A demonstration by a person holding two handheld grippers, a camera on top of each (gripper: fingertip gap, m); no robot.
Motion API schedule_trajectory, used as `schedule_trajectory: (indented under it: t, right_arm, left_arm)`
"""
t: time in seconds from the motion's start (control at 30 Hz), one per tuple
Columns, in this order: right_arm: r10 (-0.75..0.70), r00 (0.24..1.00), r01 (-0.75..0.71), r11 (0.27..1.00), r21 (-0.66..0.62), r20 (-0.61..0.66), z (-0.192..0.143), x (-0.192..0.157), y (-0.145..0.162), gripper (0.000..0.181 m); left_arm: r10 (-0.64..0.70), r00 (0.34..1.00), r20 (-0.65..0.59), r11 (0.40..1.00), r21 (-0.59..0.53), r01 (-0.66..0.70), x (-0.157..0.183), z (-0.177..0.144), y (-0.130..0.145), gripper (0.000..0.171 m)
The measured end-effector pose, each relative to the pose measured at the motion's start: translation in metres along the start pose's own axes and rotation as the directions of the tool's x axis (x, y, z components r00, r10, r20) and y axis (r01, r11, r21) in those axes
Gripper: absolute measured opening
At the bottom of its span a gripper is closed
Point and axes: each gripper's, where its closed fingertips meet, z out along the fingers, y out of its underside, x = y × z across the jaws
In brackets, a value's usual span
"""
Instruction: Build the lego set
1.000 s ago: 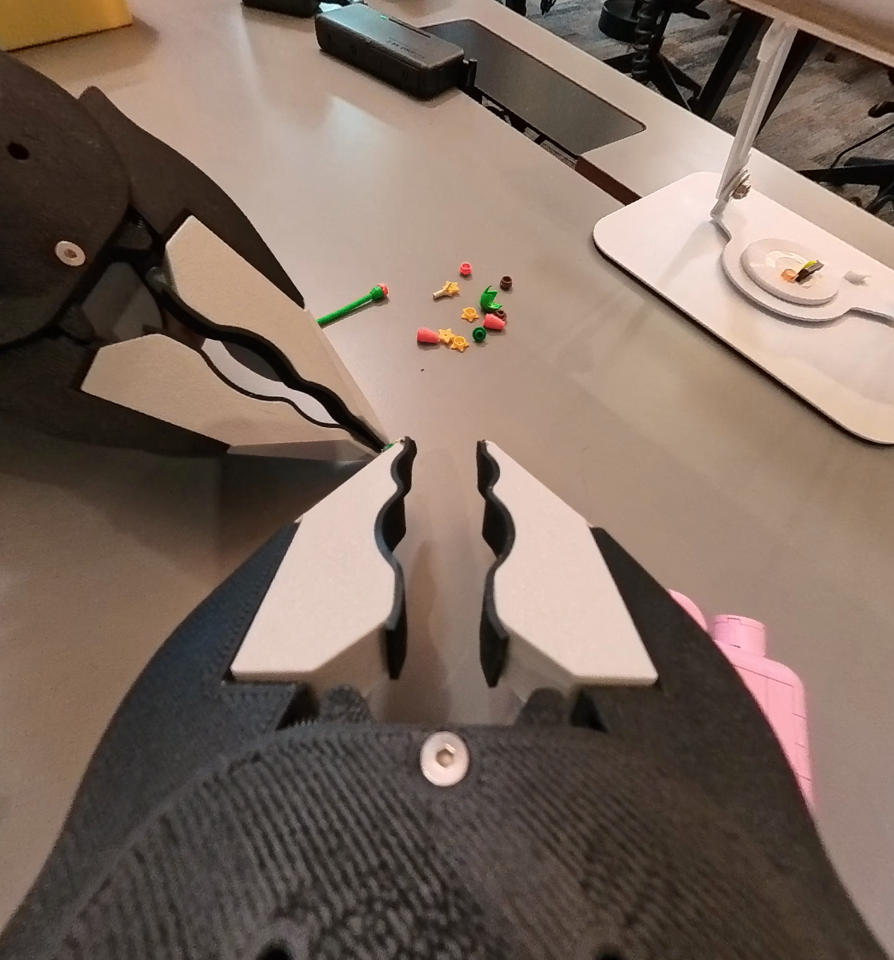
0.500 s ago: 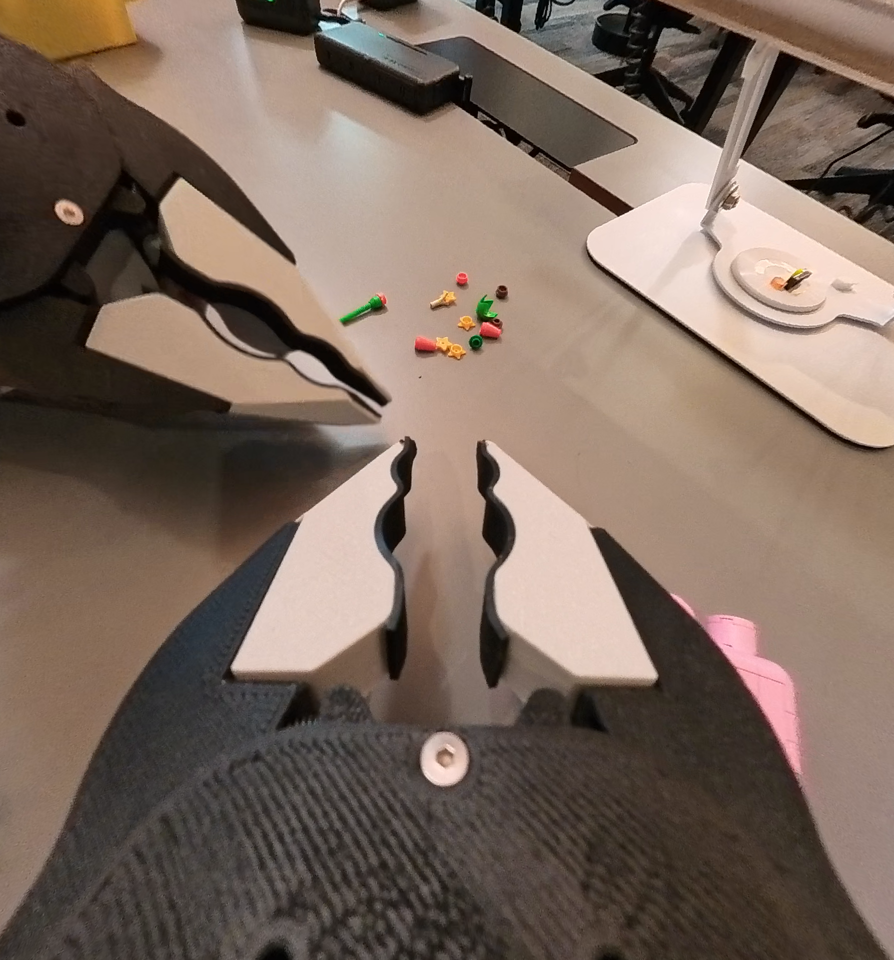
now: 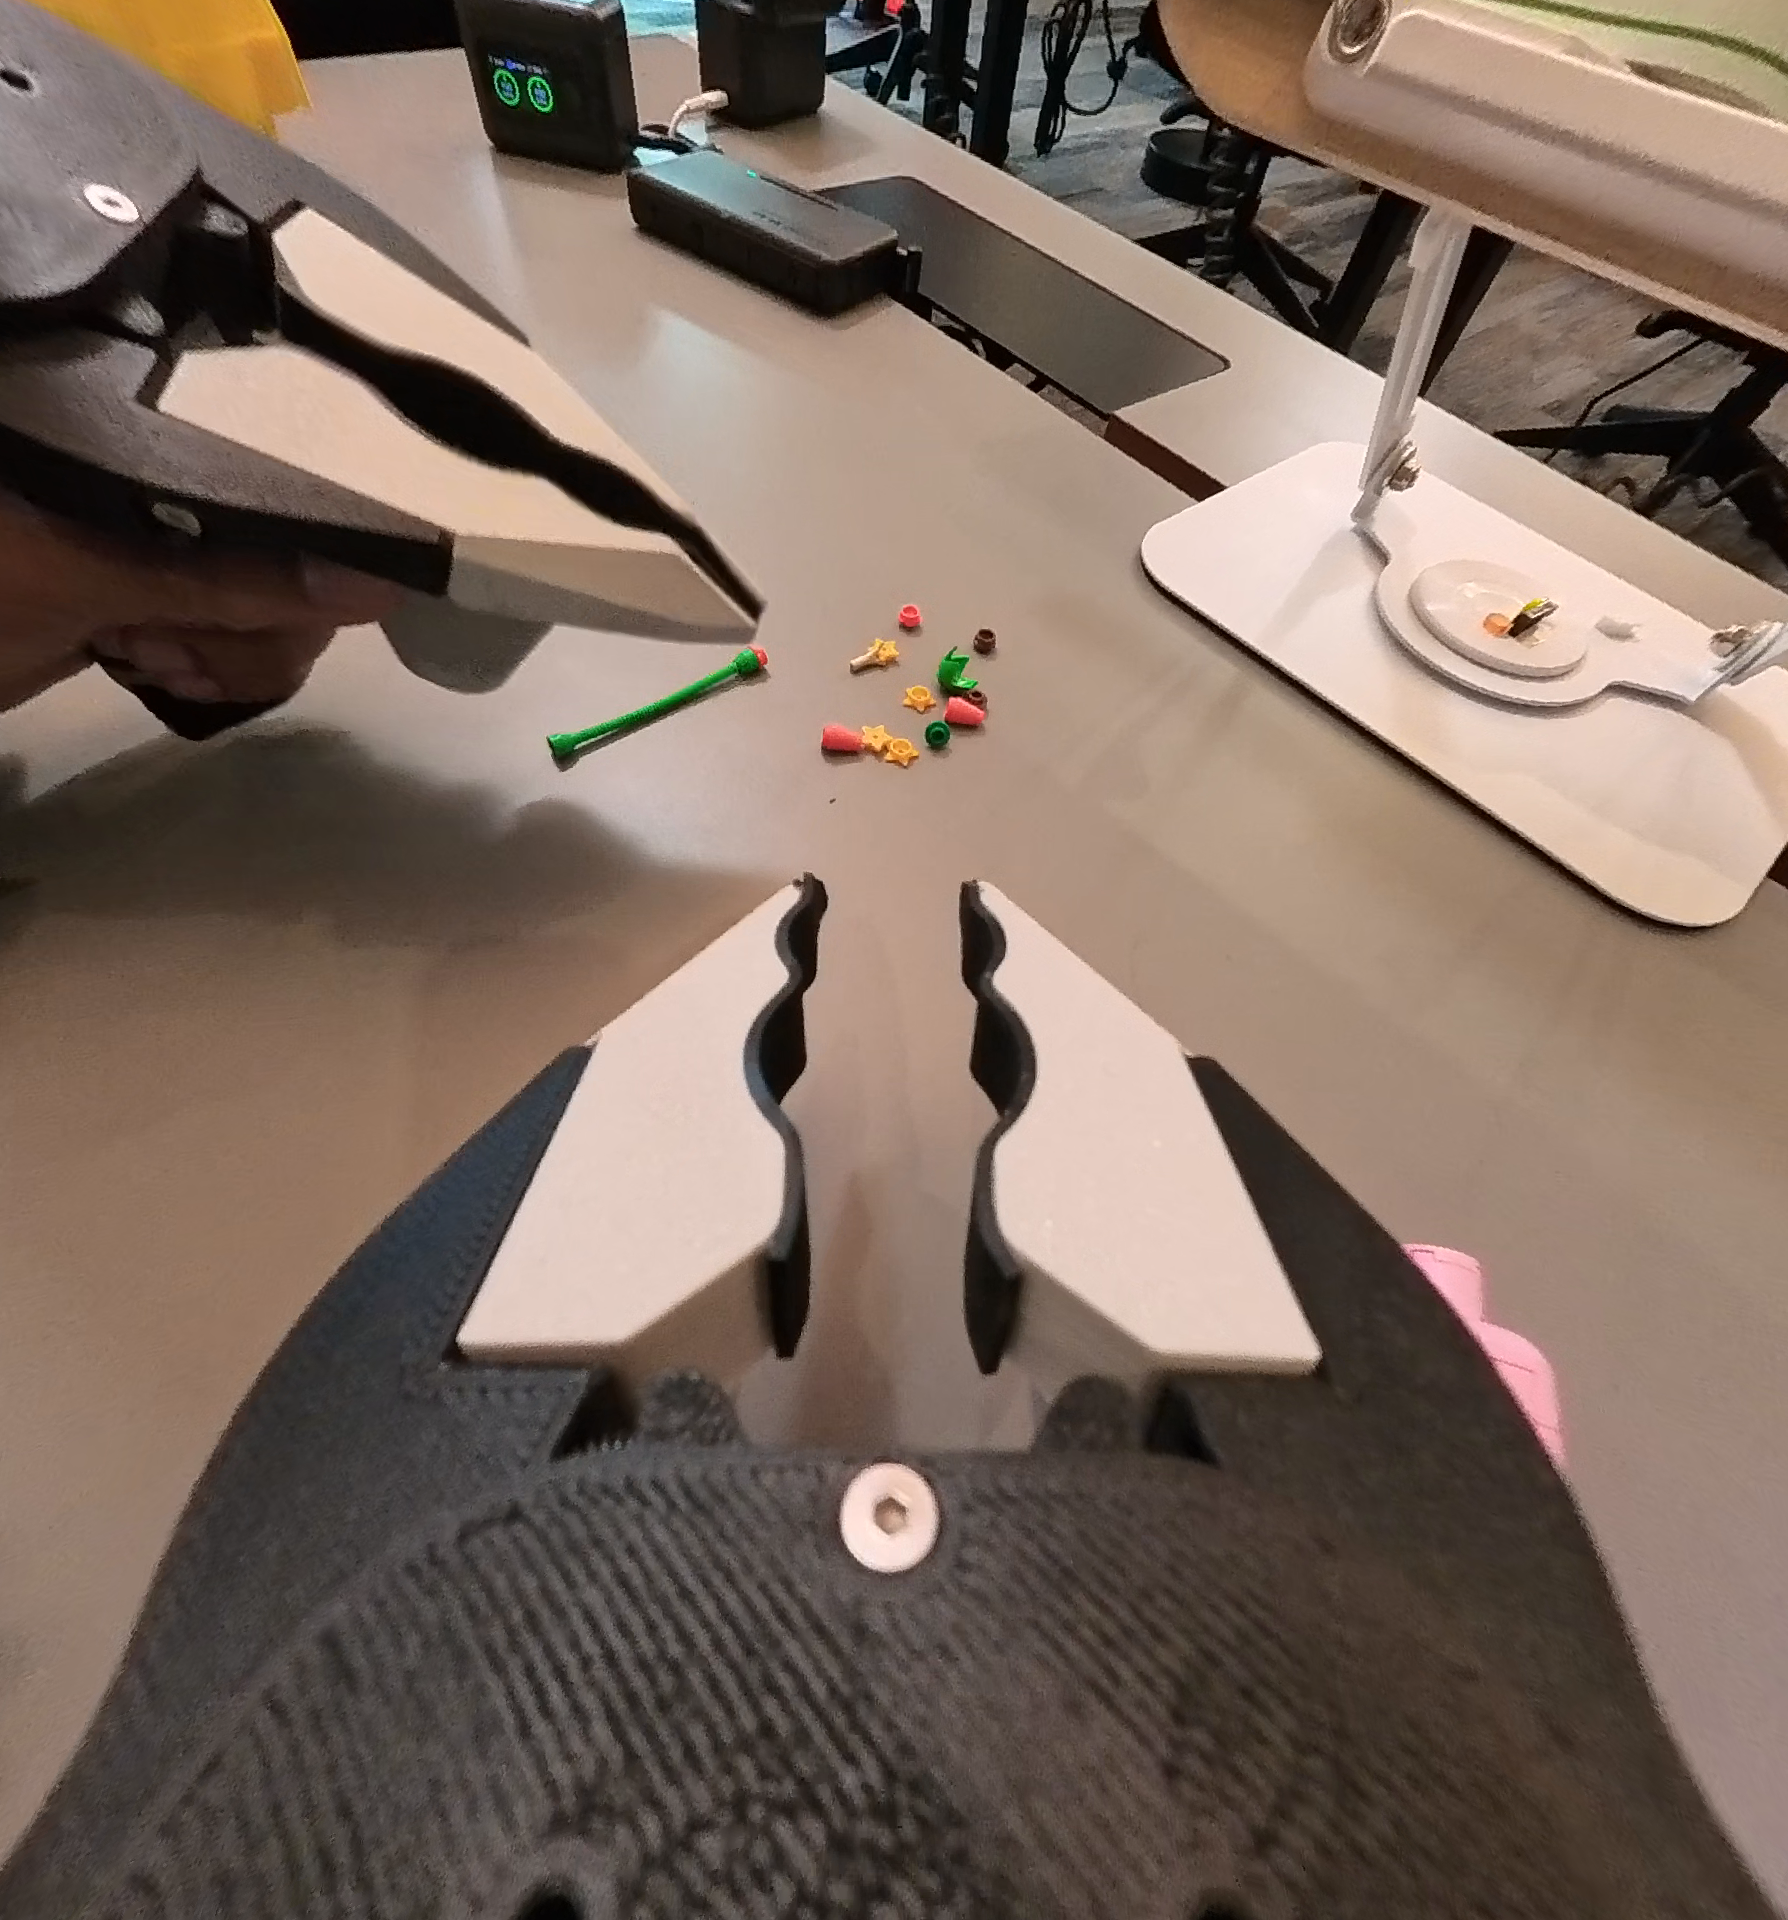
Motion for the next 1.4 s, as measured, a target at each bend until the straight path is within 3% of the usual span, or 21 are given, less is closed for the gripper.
schedule_trajectory:
  t: [0.23, 0.83, 1.03, 1.4]
  right_arm:
    - [0.009, 1.0, -0.009, 1.0, 0.002, 0.002, 0.0, 0.0, 0.0, 0.029]
    - [0.025, 1.0, -0.026, 1.0, 0.006, 0.012, 0.004, -0.002, 0.002, 0.032]
    - [0.1, 0.994, -0.102, 0.994, 0.027, 0.044, 0.004, 0.001, 0.002, 0.031]
    - [0.152, 0.987, -0.154, 0.987, 0.045, 0.061, 0.002, 0.005, 0.0, 0.03]
  left_arm:
    - [0.053, 0.998, -0.03, 0.998, -0.042, -0.054, 0.015, 0.009, 0.008, 0.0]
    - [0.043, 0.998, 0.044, 0.996, -0.085, -0.04, 0.002, 0.013, 0.014, 0.0]
    - [0.023, 0.999, 0.035, 0.994, -0.11, -0.019, 0.002, 0.015, 0.018, 0.012]
    - [0.037, 0.995, 0.088, 0.986, -0.164, -0.022, -0.004, 0.019, 0.025, 0.017]
